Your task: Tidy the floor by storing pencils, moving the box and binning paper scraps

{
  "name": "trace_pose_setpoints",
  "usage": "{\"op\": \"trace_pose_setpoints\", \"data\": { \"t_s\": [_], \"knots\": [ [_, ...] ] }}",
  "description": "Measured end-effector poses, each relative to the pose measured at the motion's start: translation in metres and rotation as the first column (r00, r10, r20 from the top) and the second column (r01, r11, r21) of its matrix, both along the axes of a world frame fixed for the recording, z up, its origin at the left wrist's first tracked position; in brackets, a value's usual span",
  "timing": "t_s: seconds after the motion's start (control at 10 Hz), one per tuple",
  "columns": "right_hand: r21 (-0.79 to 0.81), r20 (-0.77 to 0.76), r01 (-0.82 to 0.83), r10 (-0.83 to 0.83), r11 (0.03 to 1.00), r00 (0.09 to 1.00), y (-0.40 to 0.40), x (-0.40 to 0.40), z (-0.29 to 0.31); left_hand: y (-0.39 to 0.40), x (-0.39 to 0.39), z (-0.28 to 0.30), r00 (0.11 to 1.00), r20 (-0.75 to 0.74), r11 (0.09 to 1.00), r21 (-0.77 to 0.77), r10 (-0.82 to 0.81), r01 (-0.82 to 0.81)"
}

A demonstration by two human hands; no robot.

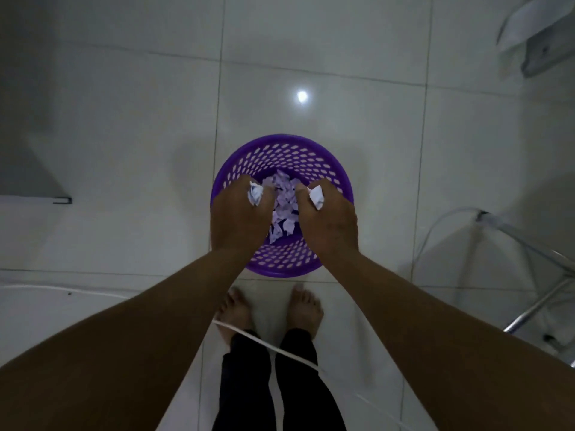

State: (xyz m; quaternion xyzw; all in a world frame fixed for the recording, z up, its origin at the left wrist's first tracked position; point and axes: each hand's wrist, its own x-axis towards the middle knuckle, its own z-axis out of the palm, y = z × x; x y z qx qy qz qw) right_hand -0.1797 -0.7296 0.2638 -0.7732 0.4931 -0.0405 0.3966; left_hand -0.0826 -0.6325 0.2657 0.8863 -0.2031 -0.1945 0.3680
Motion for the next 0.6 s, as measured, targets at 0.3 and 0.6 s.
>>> {"op": "trace_pose_setpoints", "data": {
  "t_s": [0.3,0.6],
  "knots": [
    [0.22,-0.047,-0.036,0.047,0.975,0.998,0.001,0.003,-0.044,-0.007,0.004,-0.04,0.89,-0.456,0.994,0.108,0.024,0.029],
    [0.037,0.004,-0.27,0.27,0.962,0.963,-0.014,0.008,0.002,0.004,0.028,0.002,0.967,-0.214,0.982,0.096,-0.136,0.16]
  ]
}}
